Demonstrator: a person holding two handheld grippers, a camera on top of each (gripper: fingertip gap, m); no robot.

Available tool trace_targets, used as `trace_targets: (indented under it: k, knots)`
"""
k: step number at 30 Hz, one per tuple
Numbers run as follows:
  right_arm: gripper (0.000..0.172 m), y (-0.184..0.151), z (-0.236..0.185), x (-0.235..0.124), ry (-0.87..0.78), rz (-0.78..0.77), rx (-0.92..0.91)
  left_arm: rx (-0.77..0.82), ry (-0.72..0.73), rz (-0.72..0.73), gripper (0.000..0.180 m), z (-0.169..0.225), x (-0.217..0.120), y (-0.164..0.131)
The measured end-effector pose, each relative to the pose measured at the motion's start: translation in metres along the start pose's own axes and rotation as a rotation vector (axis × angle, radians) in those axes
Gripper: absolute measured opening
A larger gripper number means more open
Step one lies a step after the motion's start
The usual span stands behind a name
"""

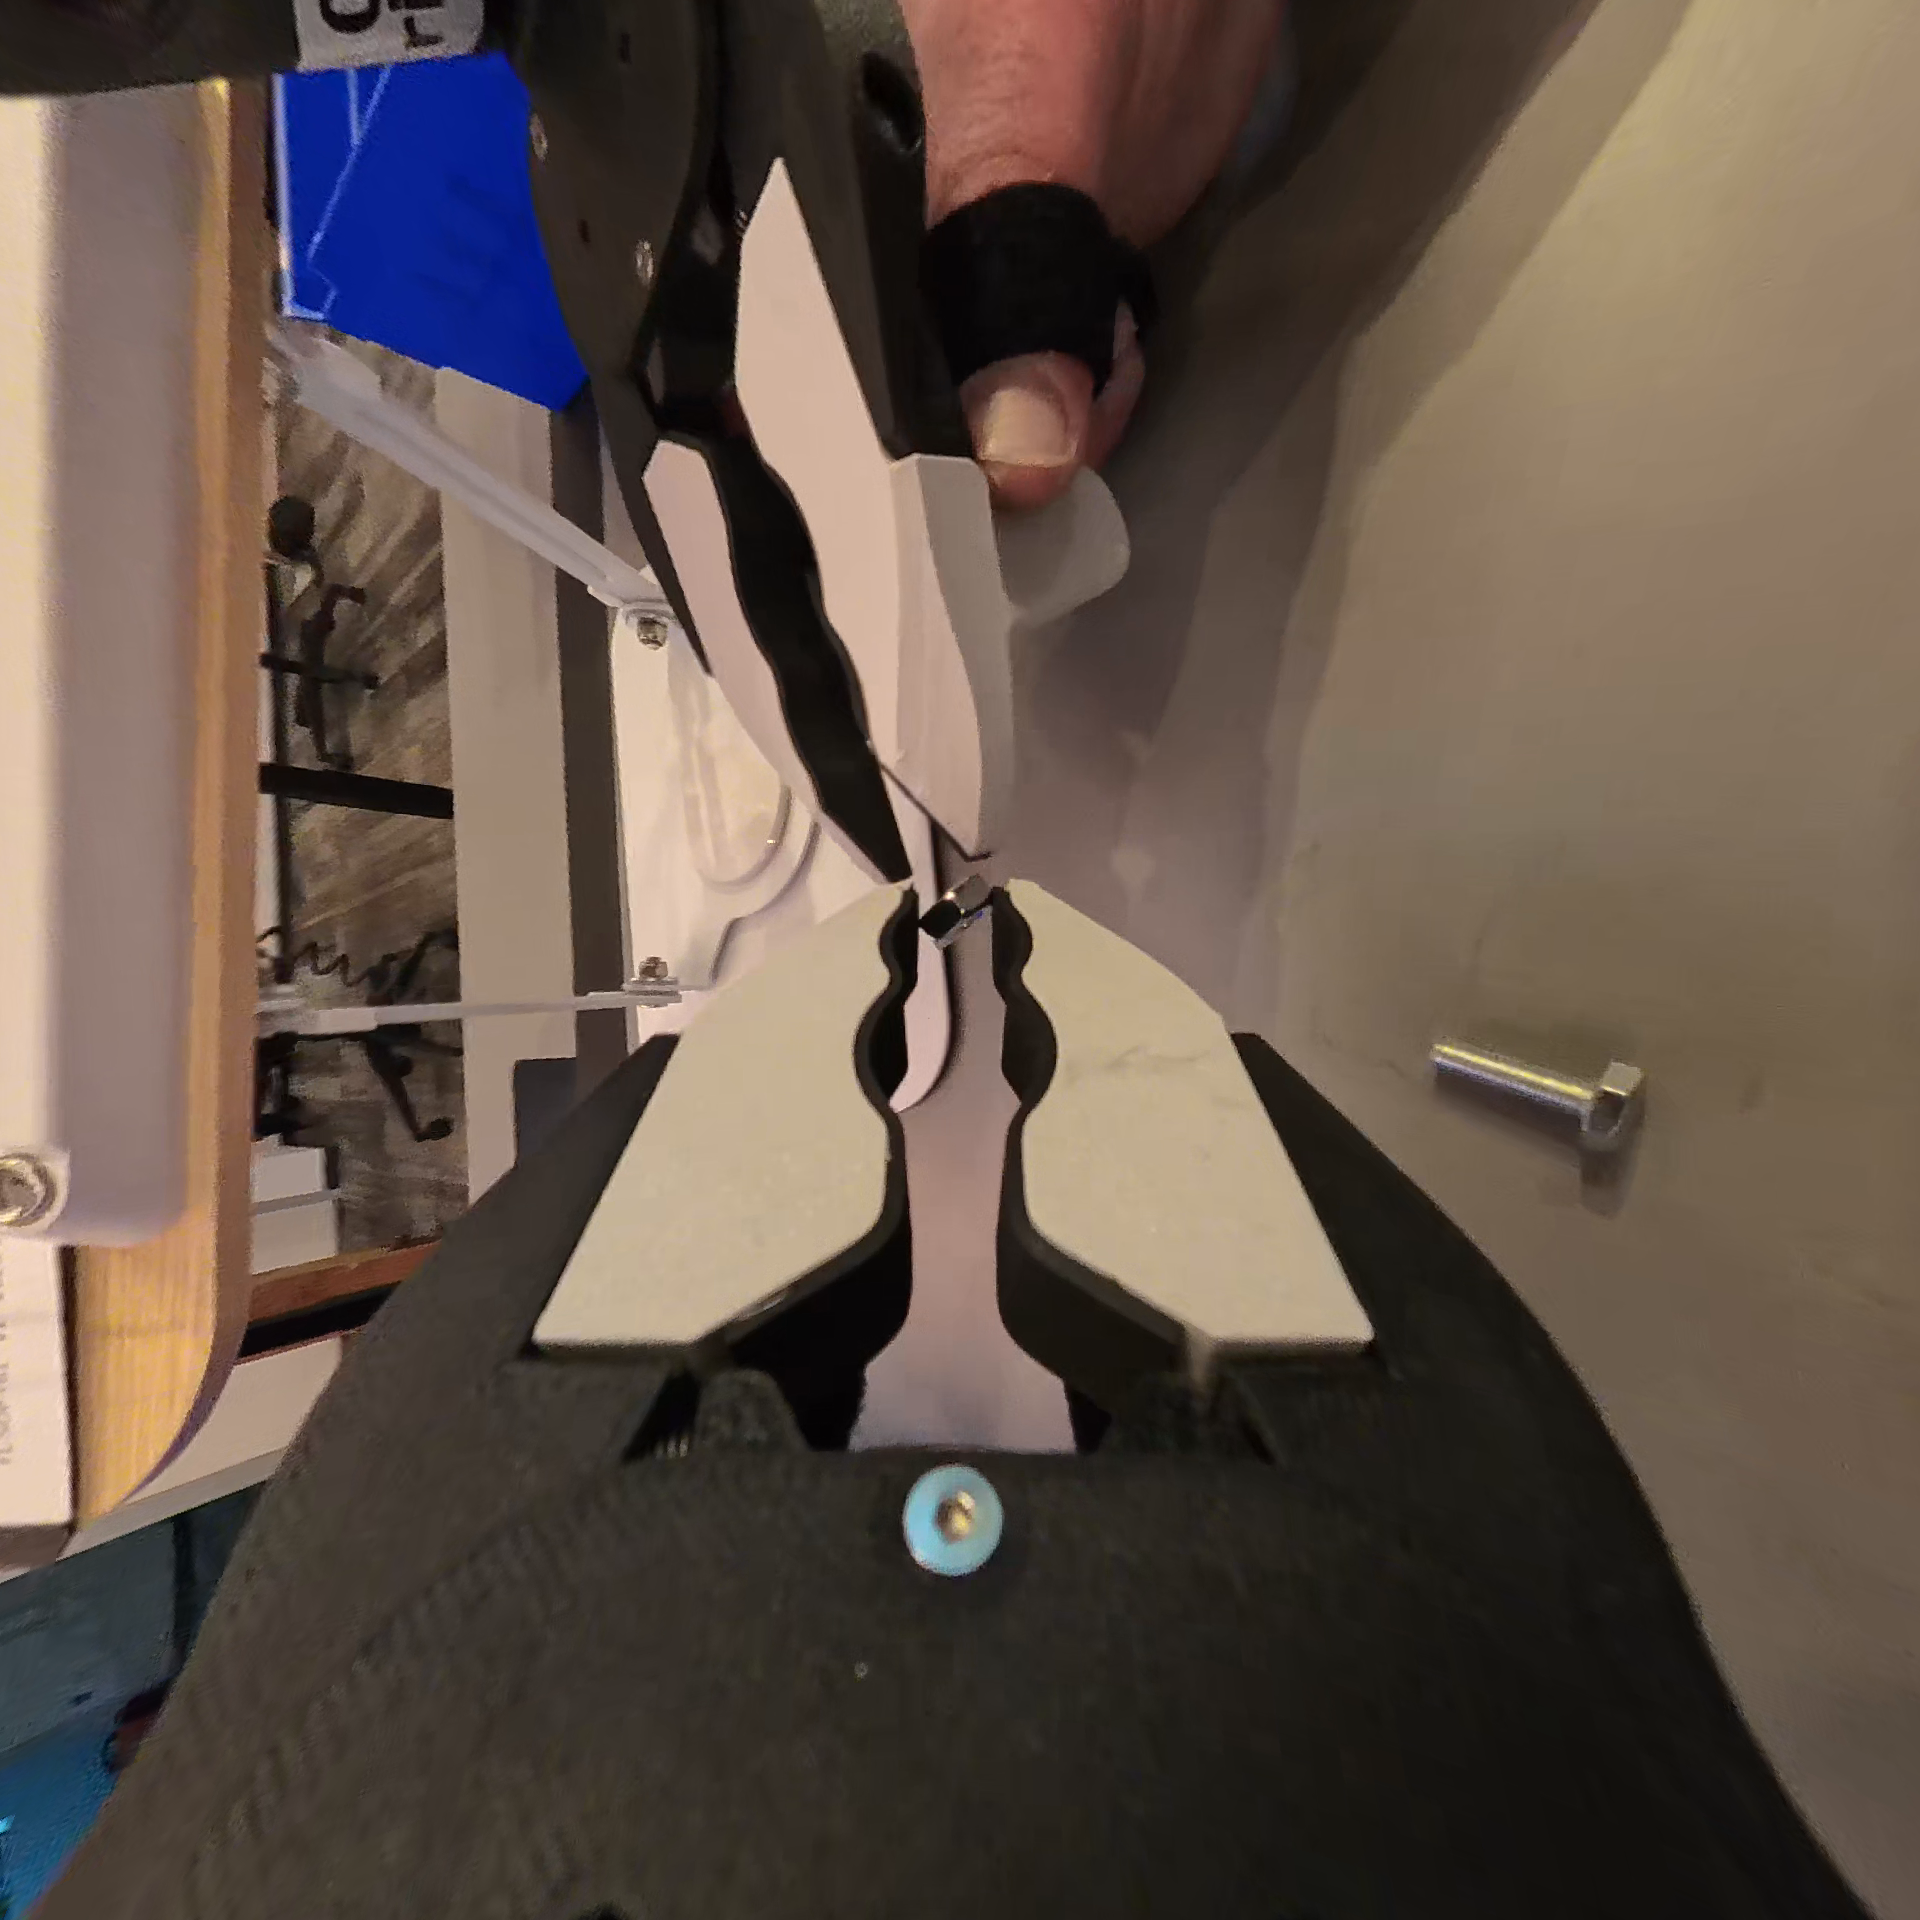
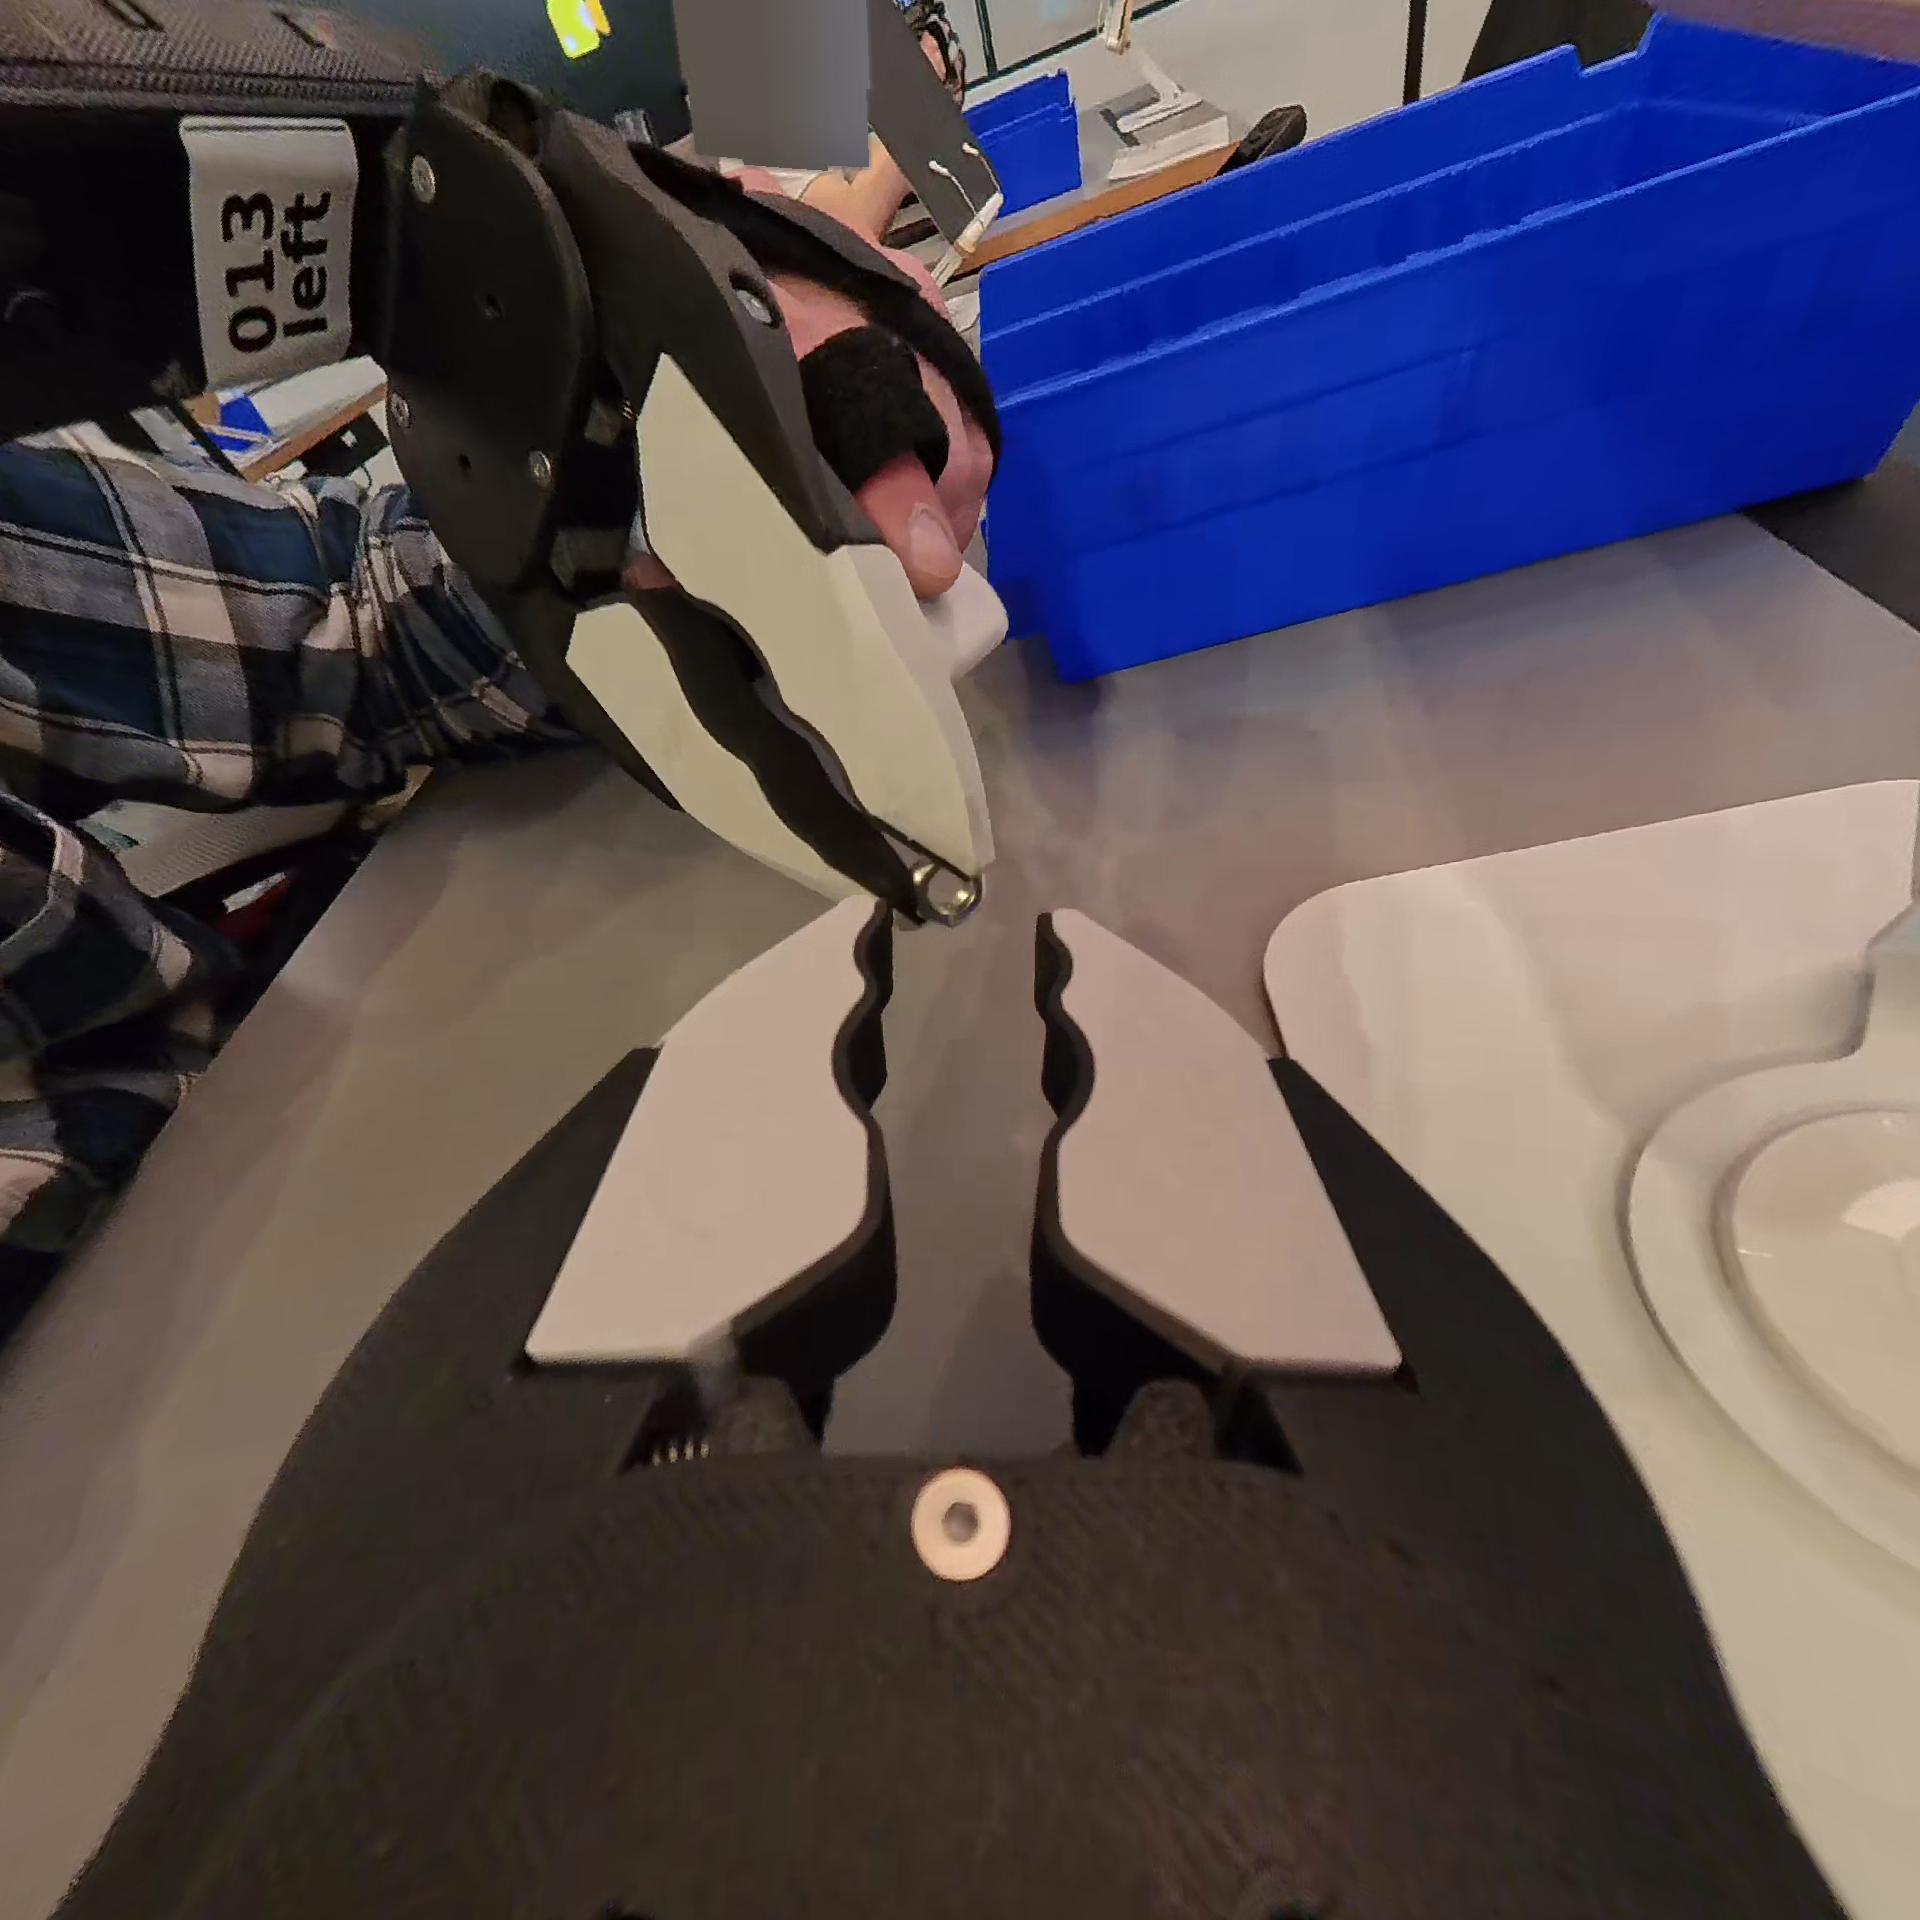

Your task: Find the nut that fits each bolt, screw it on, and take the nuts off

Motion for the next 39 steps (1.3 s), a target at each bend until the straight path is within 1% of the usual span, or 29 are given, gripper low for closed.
trace_targets:
  k: [2,5,9,11,15,18,22,32,39]
  knots:
    - [0.026,-0.001,-0.001,0.001,0.009,-0.007,0.011,0.017,0.015,-0.007,0.013,0.0,0.001,0.0]
    - [0.025,0.0,0.0,0.0,0.009,0.0,0.018,0.016,-0.03,-0.025,0.013,0.007,0.005,-0.003]
    - [0.021,0.004,0.005,-0.006,0.008,0.048,0.061,-0.017,-0.205,-0.074,0.013,0.03,0.013,-0.013]
    - [0.02,0.006,0.008,-0.009,0.009,0.072,0.093,-0.056,-0.317,-0.092,0.013,0.045,0.016,-0.017]
    - [0.02,0.006,0.008,-0.009,0.011,0.074,0.102,-0.131,-0.437,-0.101,0.013,0.059,0.021,-0.022]
    - [0.019,0.006,0.007,-0.008,0.013,0.067,0.087,-0.187,-0.465,-0.088,0.013,0.059,0.021,-0.022]
    - [0.019,0.004,0.005,-0.006,0.008,0.043,0.064,-0.206,-0.489,-0.092,0.014,0.062,0.021,-0.022]
    - [0.019,0.002,0.003,-0.003,0.002,0.021,0.043,-0.236,-0.483,-0.131,0.043,0.058,0.017,-0.027]
    - [0.019,0.001,0.003,-0.002,0.002,0.016,0.041,-0.261,-0.458,-0.166,0.045,0.051,-0.005,-0.024]
Point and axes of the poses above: each gripper's, where its closed fingertips meet, x out along the fingers, y out of its top, z = x × y across the jaws, the point moved 3 cm from there along -x, back along the fingers, and after that the axes turned 1 degree about z, right-handed, at the moved point
